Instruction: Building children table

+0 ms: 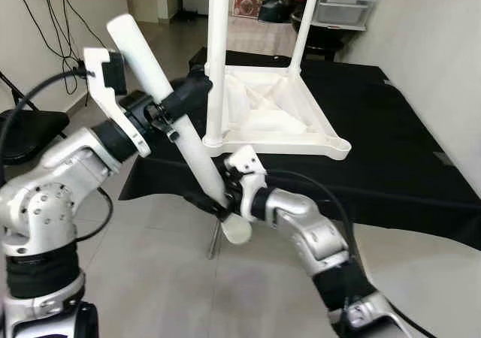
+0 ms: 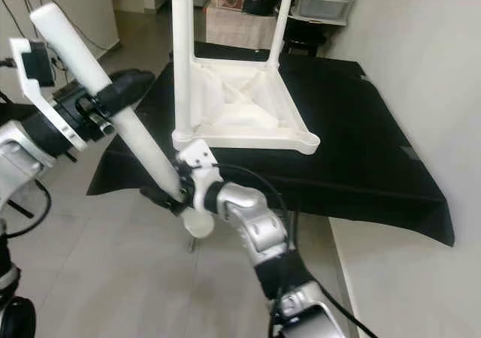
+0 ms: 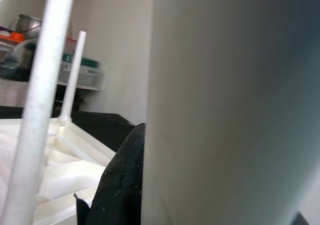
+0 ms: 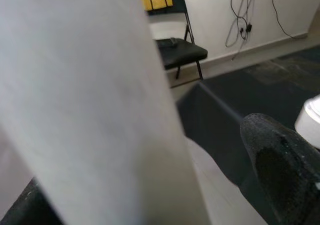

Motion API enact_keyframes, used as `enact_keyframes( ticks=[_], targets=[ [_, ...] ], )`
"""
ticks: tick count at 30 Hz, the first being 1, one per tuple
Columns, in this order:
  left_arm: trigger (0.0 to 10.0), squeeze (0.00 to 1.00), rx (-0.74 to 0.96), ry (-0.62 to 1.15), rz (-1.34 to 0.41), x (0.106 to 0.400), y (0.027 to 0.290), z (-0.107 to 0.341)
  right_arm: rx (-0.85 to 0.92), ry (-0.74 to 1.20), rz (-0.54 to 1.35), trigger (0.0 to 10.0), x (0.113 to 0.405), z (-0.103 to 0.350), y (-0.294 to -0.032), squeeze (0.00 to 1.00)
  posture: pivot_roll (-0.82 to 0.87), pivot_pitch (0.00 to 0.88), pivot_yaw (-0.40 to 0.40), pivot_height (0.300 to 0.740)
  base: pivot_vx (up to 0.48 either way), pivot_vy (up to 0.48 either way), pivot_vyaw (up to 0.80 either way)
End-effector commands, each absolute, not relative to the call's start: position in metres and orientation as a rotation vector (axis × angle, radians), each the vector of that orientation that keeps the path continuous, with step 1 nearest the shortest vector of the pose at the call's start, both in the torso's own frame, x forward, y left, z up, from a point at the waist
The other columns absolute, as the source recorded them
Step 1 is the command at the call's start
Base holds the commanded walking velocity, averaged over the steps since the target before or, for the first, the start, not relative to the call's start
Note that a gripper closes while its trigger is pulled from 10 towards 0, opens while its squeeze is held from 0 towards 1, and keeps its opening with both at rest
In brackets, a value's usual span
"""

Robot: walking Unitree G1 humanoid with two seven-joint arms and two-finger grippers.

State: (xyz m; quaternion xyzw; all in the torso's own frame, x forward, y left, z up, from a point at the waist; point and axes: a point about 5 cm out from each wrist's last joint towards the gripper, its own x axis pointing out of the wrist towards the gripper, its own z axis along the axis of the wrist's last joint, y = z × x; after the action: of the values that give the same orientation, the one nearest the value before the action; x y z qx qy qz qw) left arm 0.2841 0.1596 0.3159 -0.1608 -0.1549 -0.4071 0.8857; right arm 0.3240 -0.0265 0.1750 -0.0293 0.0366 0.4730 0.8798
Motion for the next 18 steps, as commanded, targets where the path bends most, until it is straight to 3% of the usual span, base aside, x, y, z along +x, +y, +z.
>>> enact_keyframes(
  ticks=[1, 2, 18],
  targets=[
    [0.0, 0.00, -0.376, -0.335, -1.053, 0.2760, 0.1325, 0.3216, -0.080, 0.048, 1.046, 4.7, 0.3181, 0.1784, -0.0038, 0.00, -0.09, 0.000, -0.102, 0.740, 0.000, 0.000, 0.00],
    [0.0, 0.00, -0.375, -0.336, -1.055, 0.2760, 0.1321, 0.3220, -0.091, 0.042, 1.054, 0.0, 0.3173, 0.1780, -0.0022, 0.00, -0.09, 0.000, -0.102, 0.740, 0.000, 0.000, 0.00],
    [0.0, 0.00, -0.362, -0.376, -1.037, 0.2799, 0.1339, 0.3302, -0.204, -0.008, 0.992, 0.0, 0.3255, 0.1771, -0.0032, 0.00, -0.09, 0.000, -0.094, 0.740, 0.000, 0.000, 0.00]
  ],
)
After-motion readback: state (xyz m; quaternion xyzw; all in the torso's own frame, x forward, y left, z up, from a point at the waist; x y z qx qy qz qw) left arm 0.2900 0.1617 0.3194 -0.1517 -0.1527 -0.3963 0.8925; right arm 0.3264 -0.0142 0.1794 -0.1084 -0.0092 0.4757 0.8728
